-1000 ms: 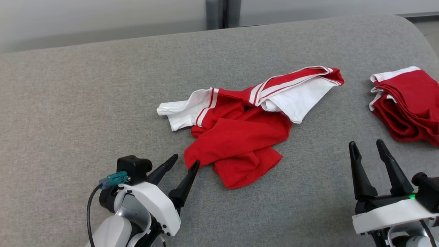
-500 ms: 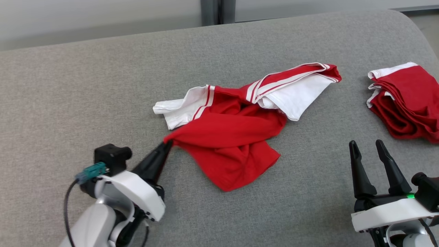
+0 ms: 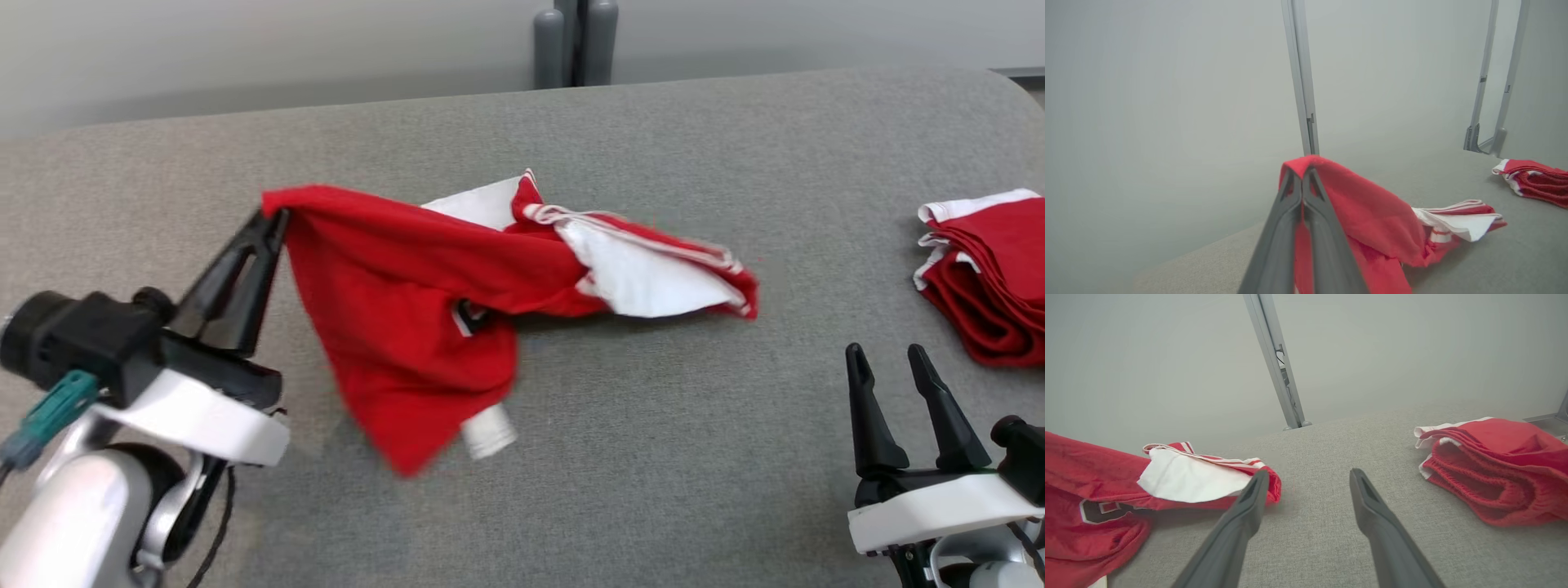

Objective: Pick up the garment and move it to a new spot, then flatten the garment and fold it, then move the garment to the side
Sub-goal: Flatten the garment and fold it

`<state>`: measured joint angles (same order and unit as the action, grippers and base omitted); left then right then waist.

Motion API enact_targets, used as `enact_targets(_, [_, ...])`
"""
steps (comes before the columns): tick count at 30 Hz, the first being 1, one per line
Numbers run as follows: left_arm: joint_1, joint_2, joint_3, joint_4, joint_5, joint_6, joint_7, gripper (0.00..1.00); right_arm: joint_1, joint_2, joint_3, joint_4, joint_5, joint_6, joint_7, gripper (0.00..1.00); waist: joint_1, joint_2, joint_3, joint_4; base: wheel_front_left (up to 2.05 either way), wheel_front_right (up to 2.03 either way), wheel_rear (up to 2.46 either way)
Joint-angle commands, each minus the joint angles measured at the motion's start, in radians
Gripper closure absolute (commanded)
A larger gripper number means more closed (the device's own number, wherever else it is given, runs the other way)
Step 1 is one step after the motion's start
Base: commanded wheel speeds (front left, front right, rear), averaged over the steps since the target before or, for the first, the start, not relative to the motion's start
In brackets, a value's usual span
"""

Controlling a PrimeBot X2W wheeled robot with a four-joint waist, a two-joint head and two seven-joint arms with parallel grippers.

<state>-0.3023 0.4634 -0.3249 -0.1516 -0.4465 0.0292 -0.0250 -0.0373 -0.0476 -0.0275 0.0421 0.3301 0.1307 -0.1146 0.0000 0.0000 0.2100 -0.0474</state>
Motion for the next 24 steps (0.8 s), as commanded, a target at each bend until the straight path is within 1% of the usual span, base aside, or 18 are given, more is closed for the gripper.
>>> enact_targets(1, [0.039, 0.028, 0.027, -0.079, 0.009, 0.032, 0.019, 1.0, 0.006, -0.006, -0.012, -0.001, 0.004, 0.0, 0.003, 0.0, 0.0, 0.0, -0.008, 0.017, 0.0, 0.0, 0.0])
enact_targets(2, [0.039, 0.028, 0.027, -0.079, 0.009, 0.032, 0.019, 1.0, 0.006, -0.006, -0.012, -0.001, 0.004, 0.0, 0.003, 0.0, 0.0, 0.0, -0.008, 0.017, 0.0, 0.0, 0.0])
enact_targets(4, [0.093, 0.044, 0.045, -0.132, -0.005, 0.061, 0.048, 1.0, 0.01, -0.006, -0.016, 0.001, 0.006, 0.0, 0.009, 0.0, 0.0, 0.0, -0.01, 0.024, 0.0, 0.0, 0.0])
enact_targets(6, [0.157, 0.042, 0.062, -0.167, -0.025, 0.095, 0.072, 1.0, 0.011, -0.006, -0.02, -0.001, 0.006, 0.0, 0.01, 0.0, 0.0, 0.0, -0.011, 0.029, 0.0, 0.0, 0.0])
enact_targets(9, [0.265, 0.012, 0.076, -0.163, -0.067, 0.141, 0.074, 1.0, 0.012, -0.006, -0.028, -0.002, 0.006, 0.0, 0.015, 0.0, 0.0, 0.0, -0.011, 0.037, 0.0, 0.0, 0.0])
enact_targets(12, [0.349, -0.041, 0.074, -0.11, -0.116, 0.164, 0.047, 1.0, 0.012, -0.006, -0.035, -0.005, 0.007, 0.0, 0.02, 0.0, 0.0, 0.0, -0.011, 0.045, 0.0, 0.0, 0.0])
enact_targets(14, [0.378, -0.084, 0.07, -0.055, -0.163, 0.154, 0.024, 1.0, 0.013, -0.006, -0.042, -0.008, 0.004, 0.0, 0.024, 0.0, 0.0, 0.0, -0.009, 0.053, 0.0, 0.0, 0.0])
enact_targets(16, [0.394, -0.1, 0.072, 0.016, -0.19, 0.14, 0.006, 1.0, 0.011, -0.006, -0.043, -0.01, -0.003, 0.0, 0.029, 0.0, 0.0, 0.0, -0.008, 0.059, 0.0, 0.0, 0.0])
enact_targets(17, [0.393, -0.117, 0.076, 0.046, -0.213, 0.128, -0.007, 1.0, 0.009, -0.006, -0.041, -0.011, -0.005, 0.0, 0.034, 0.0, 0.0, 0.0, -0.008, 0.061, 0.0, 0.0, 0.0])
enact_targets(19, [0.386, -0.12, 0.076, 0.108, -0.223, 0.107, -0.024, 1.0, 0.005, -0.006, -0.043, -0.014, -0.008, 0.0, 0.039, 0.0, 0.0, 0.0, -0.009, 0.066, 0.0, 0.0, 0.0])
enact_targets(21, [0.366, -0.134, 0.079, 0.151, -0.241, 0.086, -0.043, 1.0, 0.002, -0.006, -0.044, -0.017, -0.014, 0.0, 0.043, 0.0, 0.0, 0.0, -0.012, 0.07, 0.0, 0.0, 0.0])
enact_targets(22, [0.361, -0.137, 0.081, 0.168, -0.242, 0.08, -0.051, 0.89, 0.001, -0.006, -0.045, -0.019, -0.016, 0.0, 0.044, 0.0, 0.0, 0.0, -0.013, 0.071, 0.0, 0.0, 0.0])
enact_targets(23, [0.355, -0.142, 0.087, 0.182, -0.246, 0.079, -0.065, 0.56, 0.0, -0.006, -0.046, -0.021, -0.015, 0.0, 0.048, 0.0, 0.0, 0.0, -0.015, 0.072, 0.0, 0.0, 0.0])
enact_targets(24, [0.347, -0.145, 0.09, 0.192, -0.245, 0.076, -0.079, 0.0, 0.0, -0.006, -0.046, -0.024, -0.019, 0.0, 0.05, 0.0, 0.0, 0.0, -0.017, 0.073, 0.0, 0.0, 0.0])
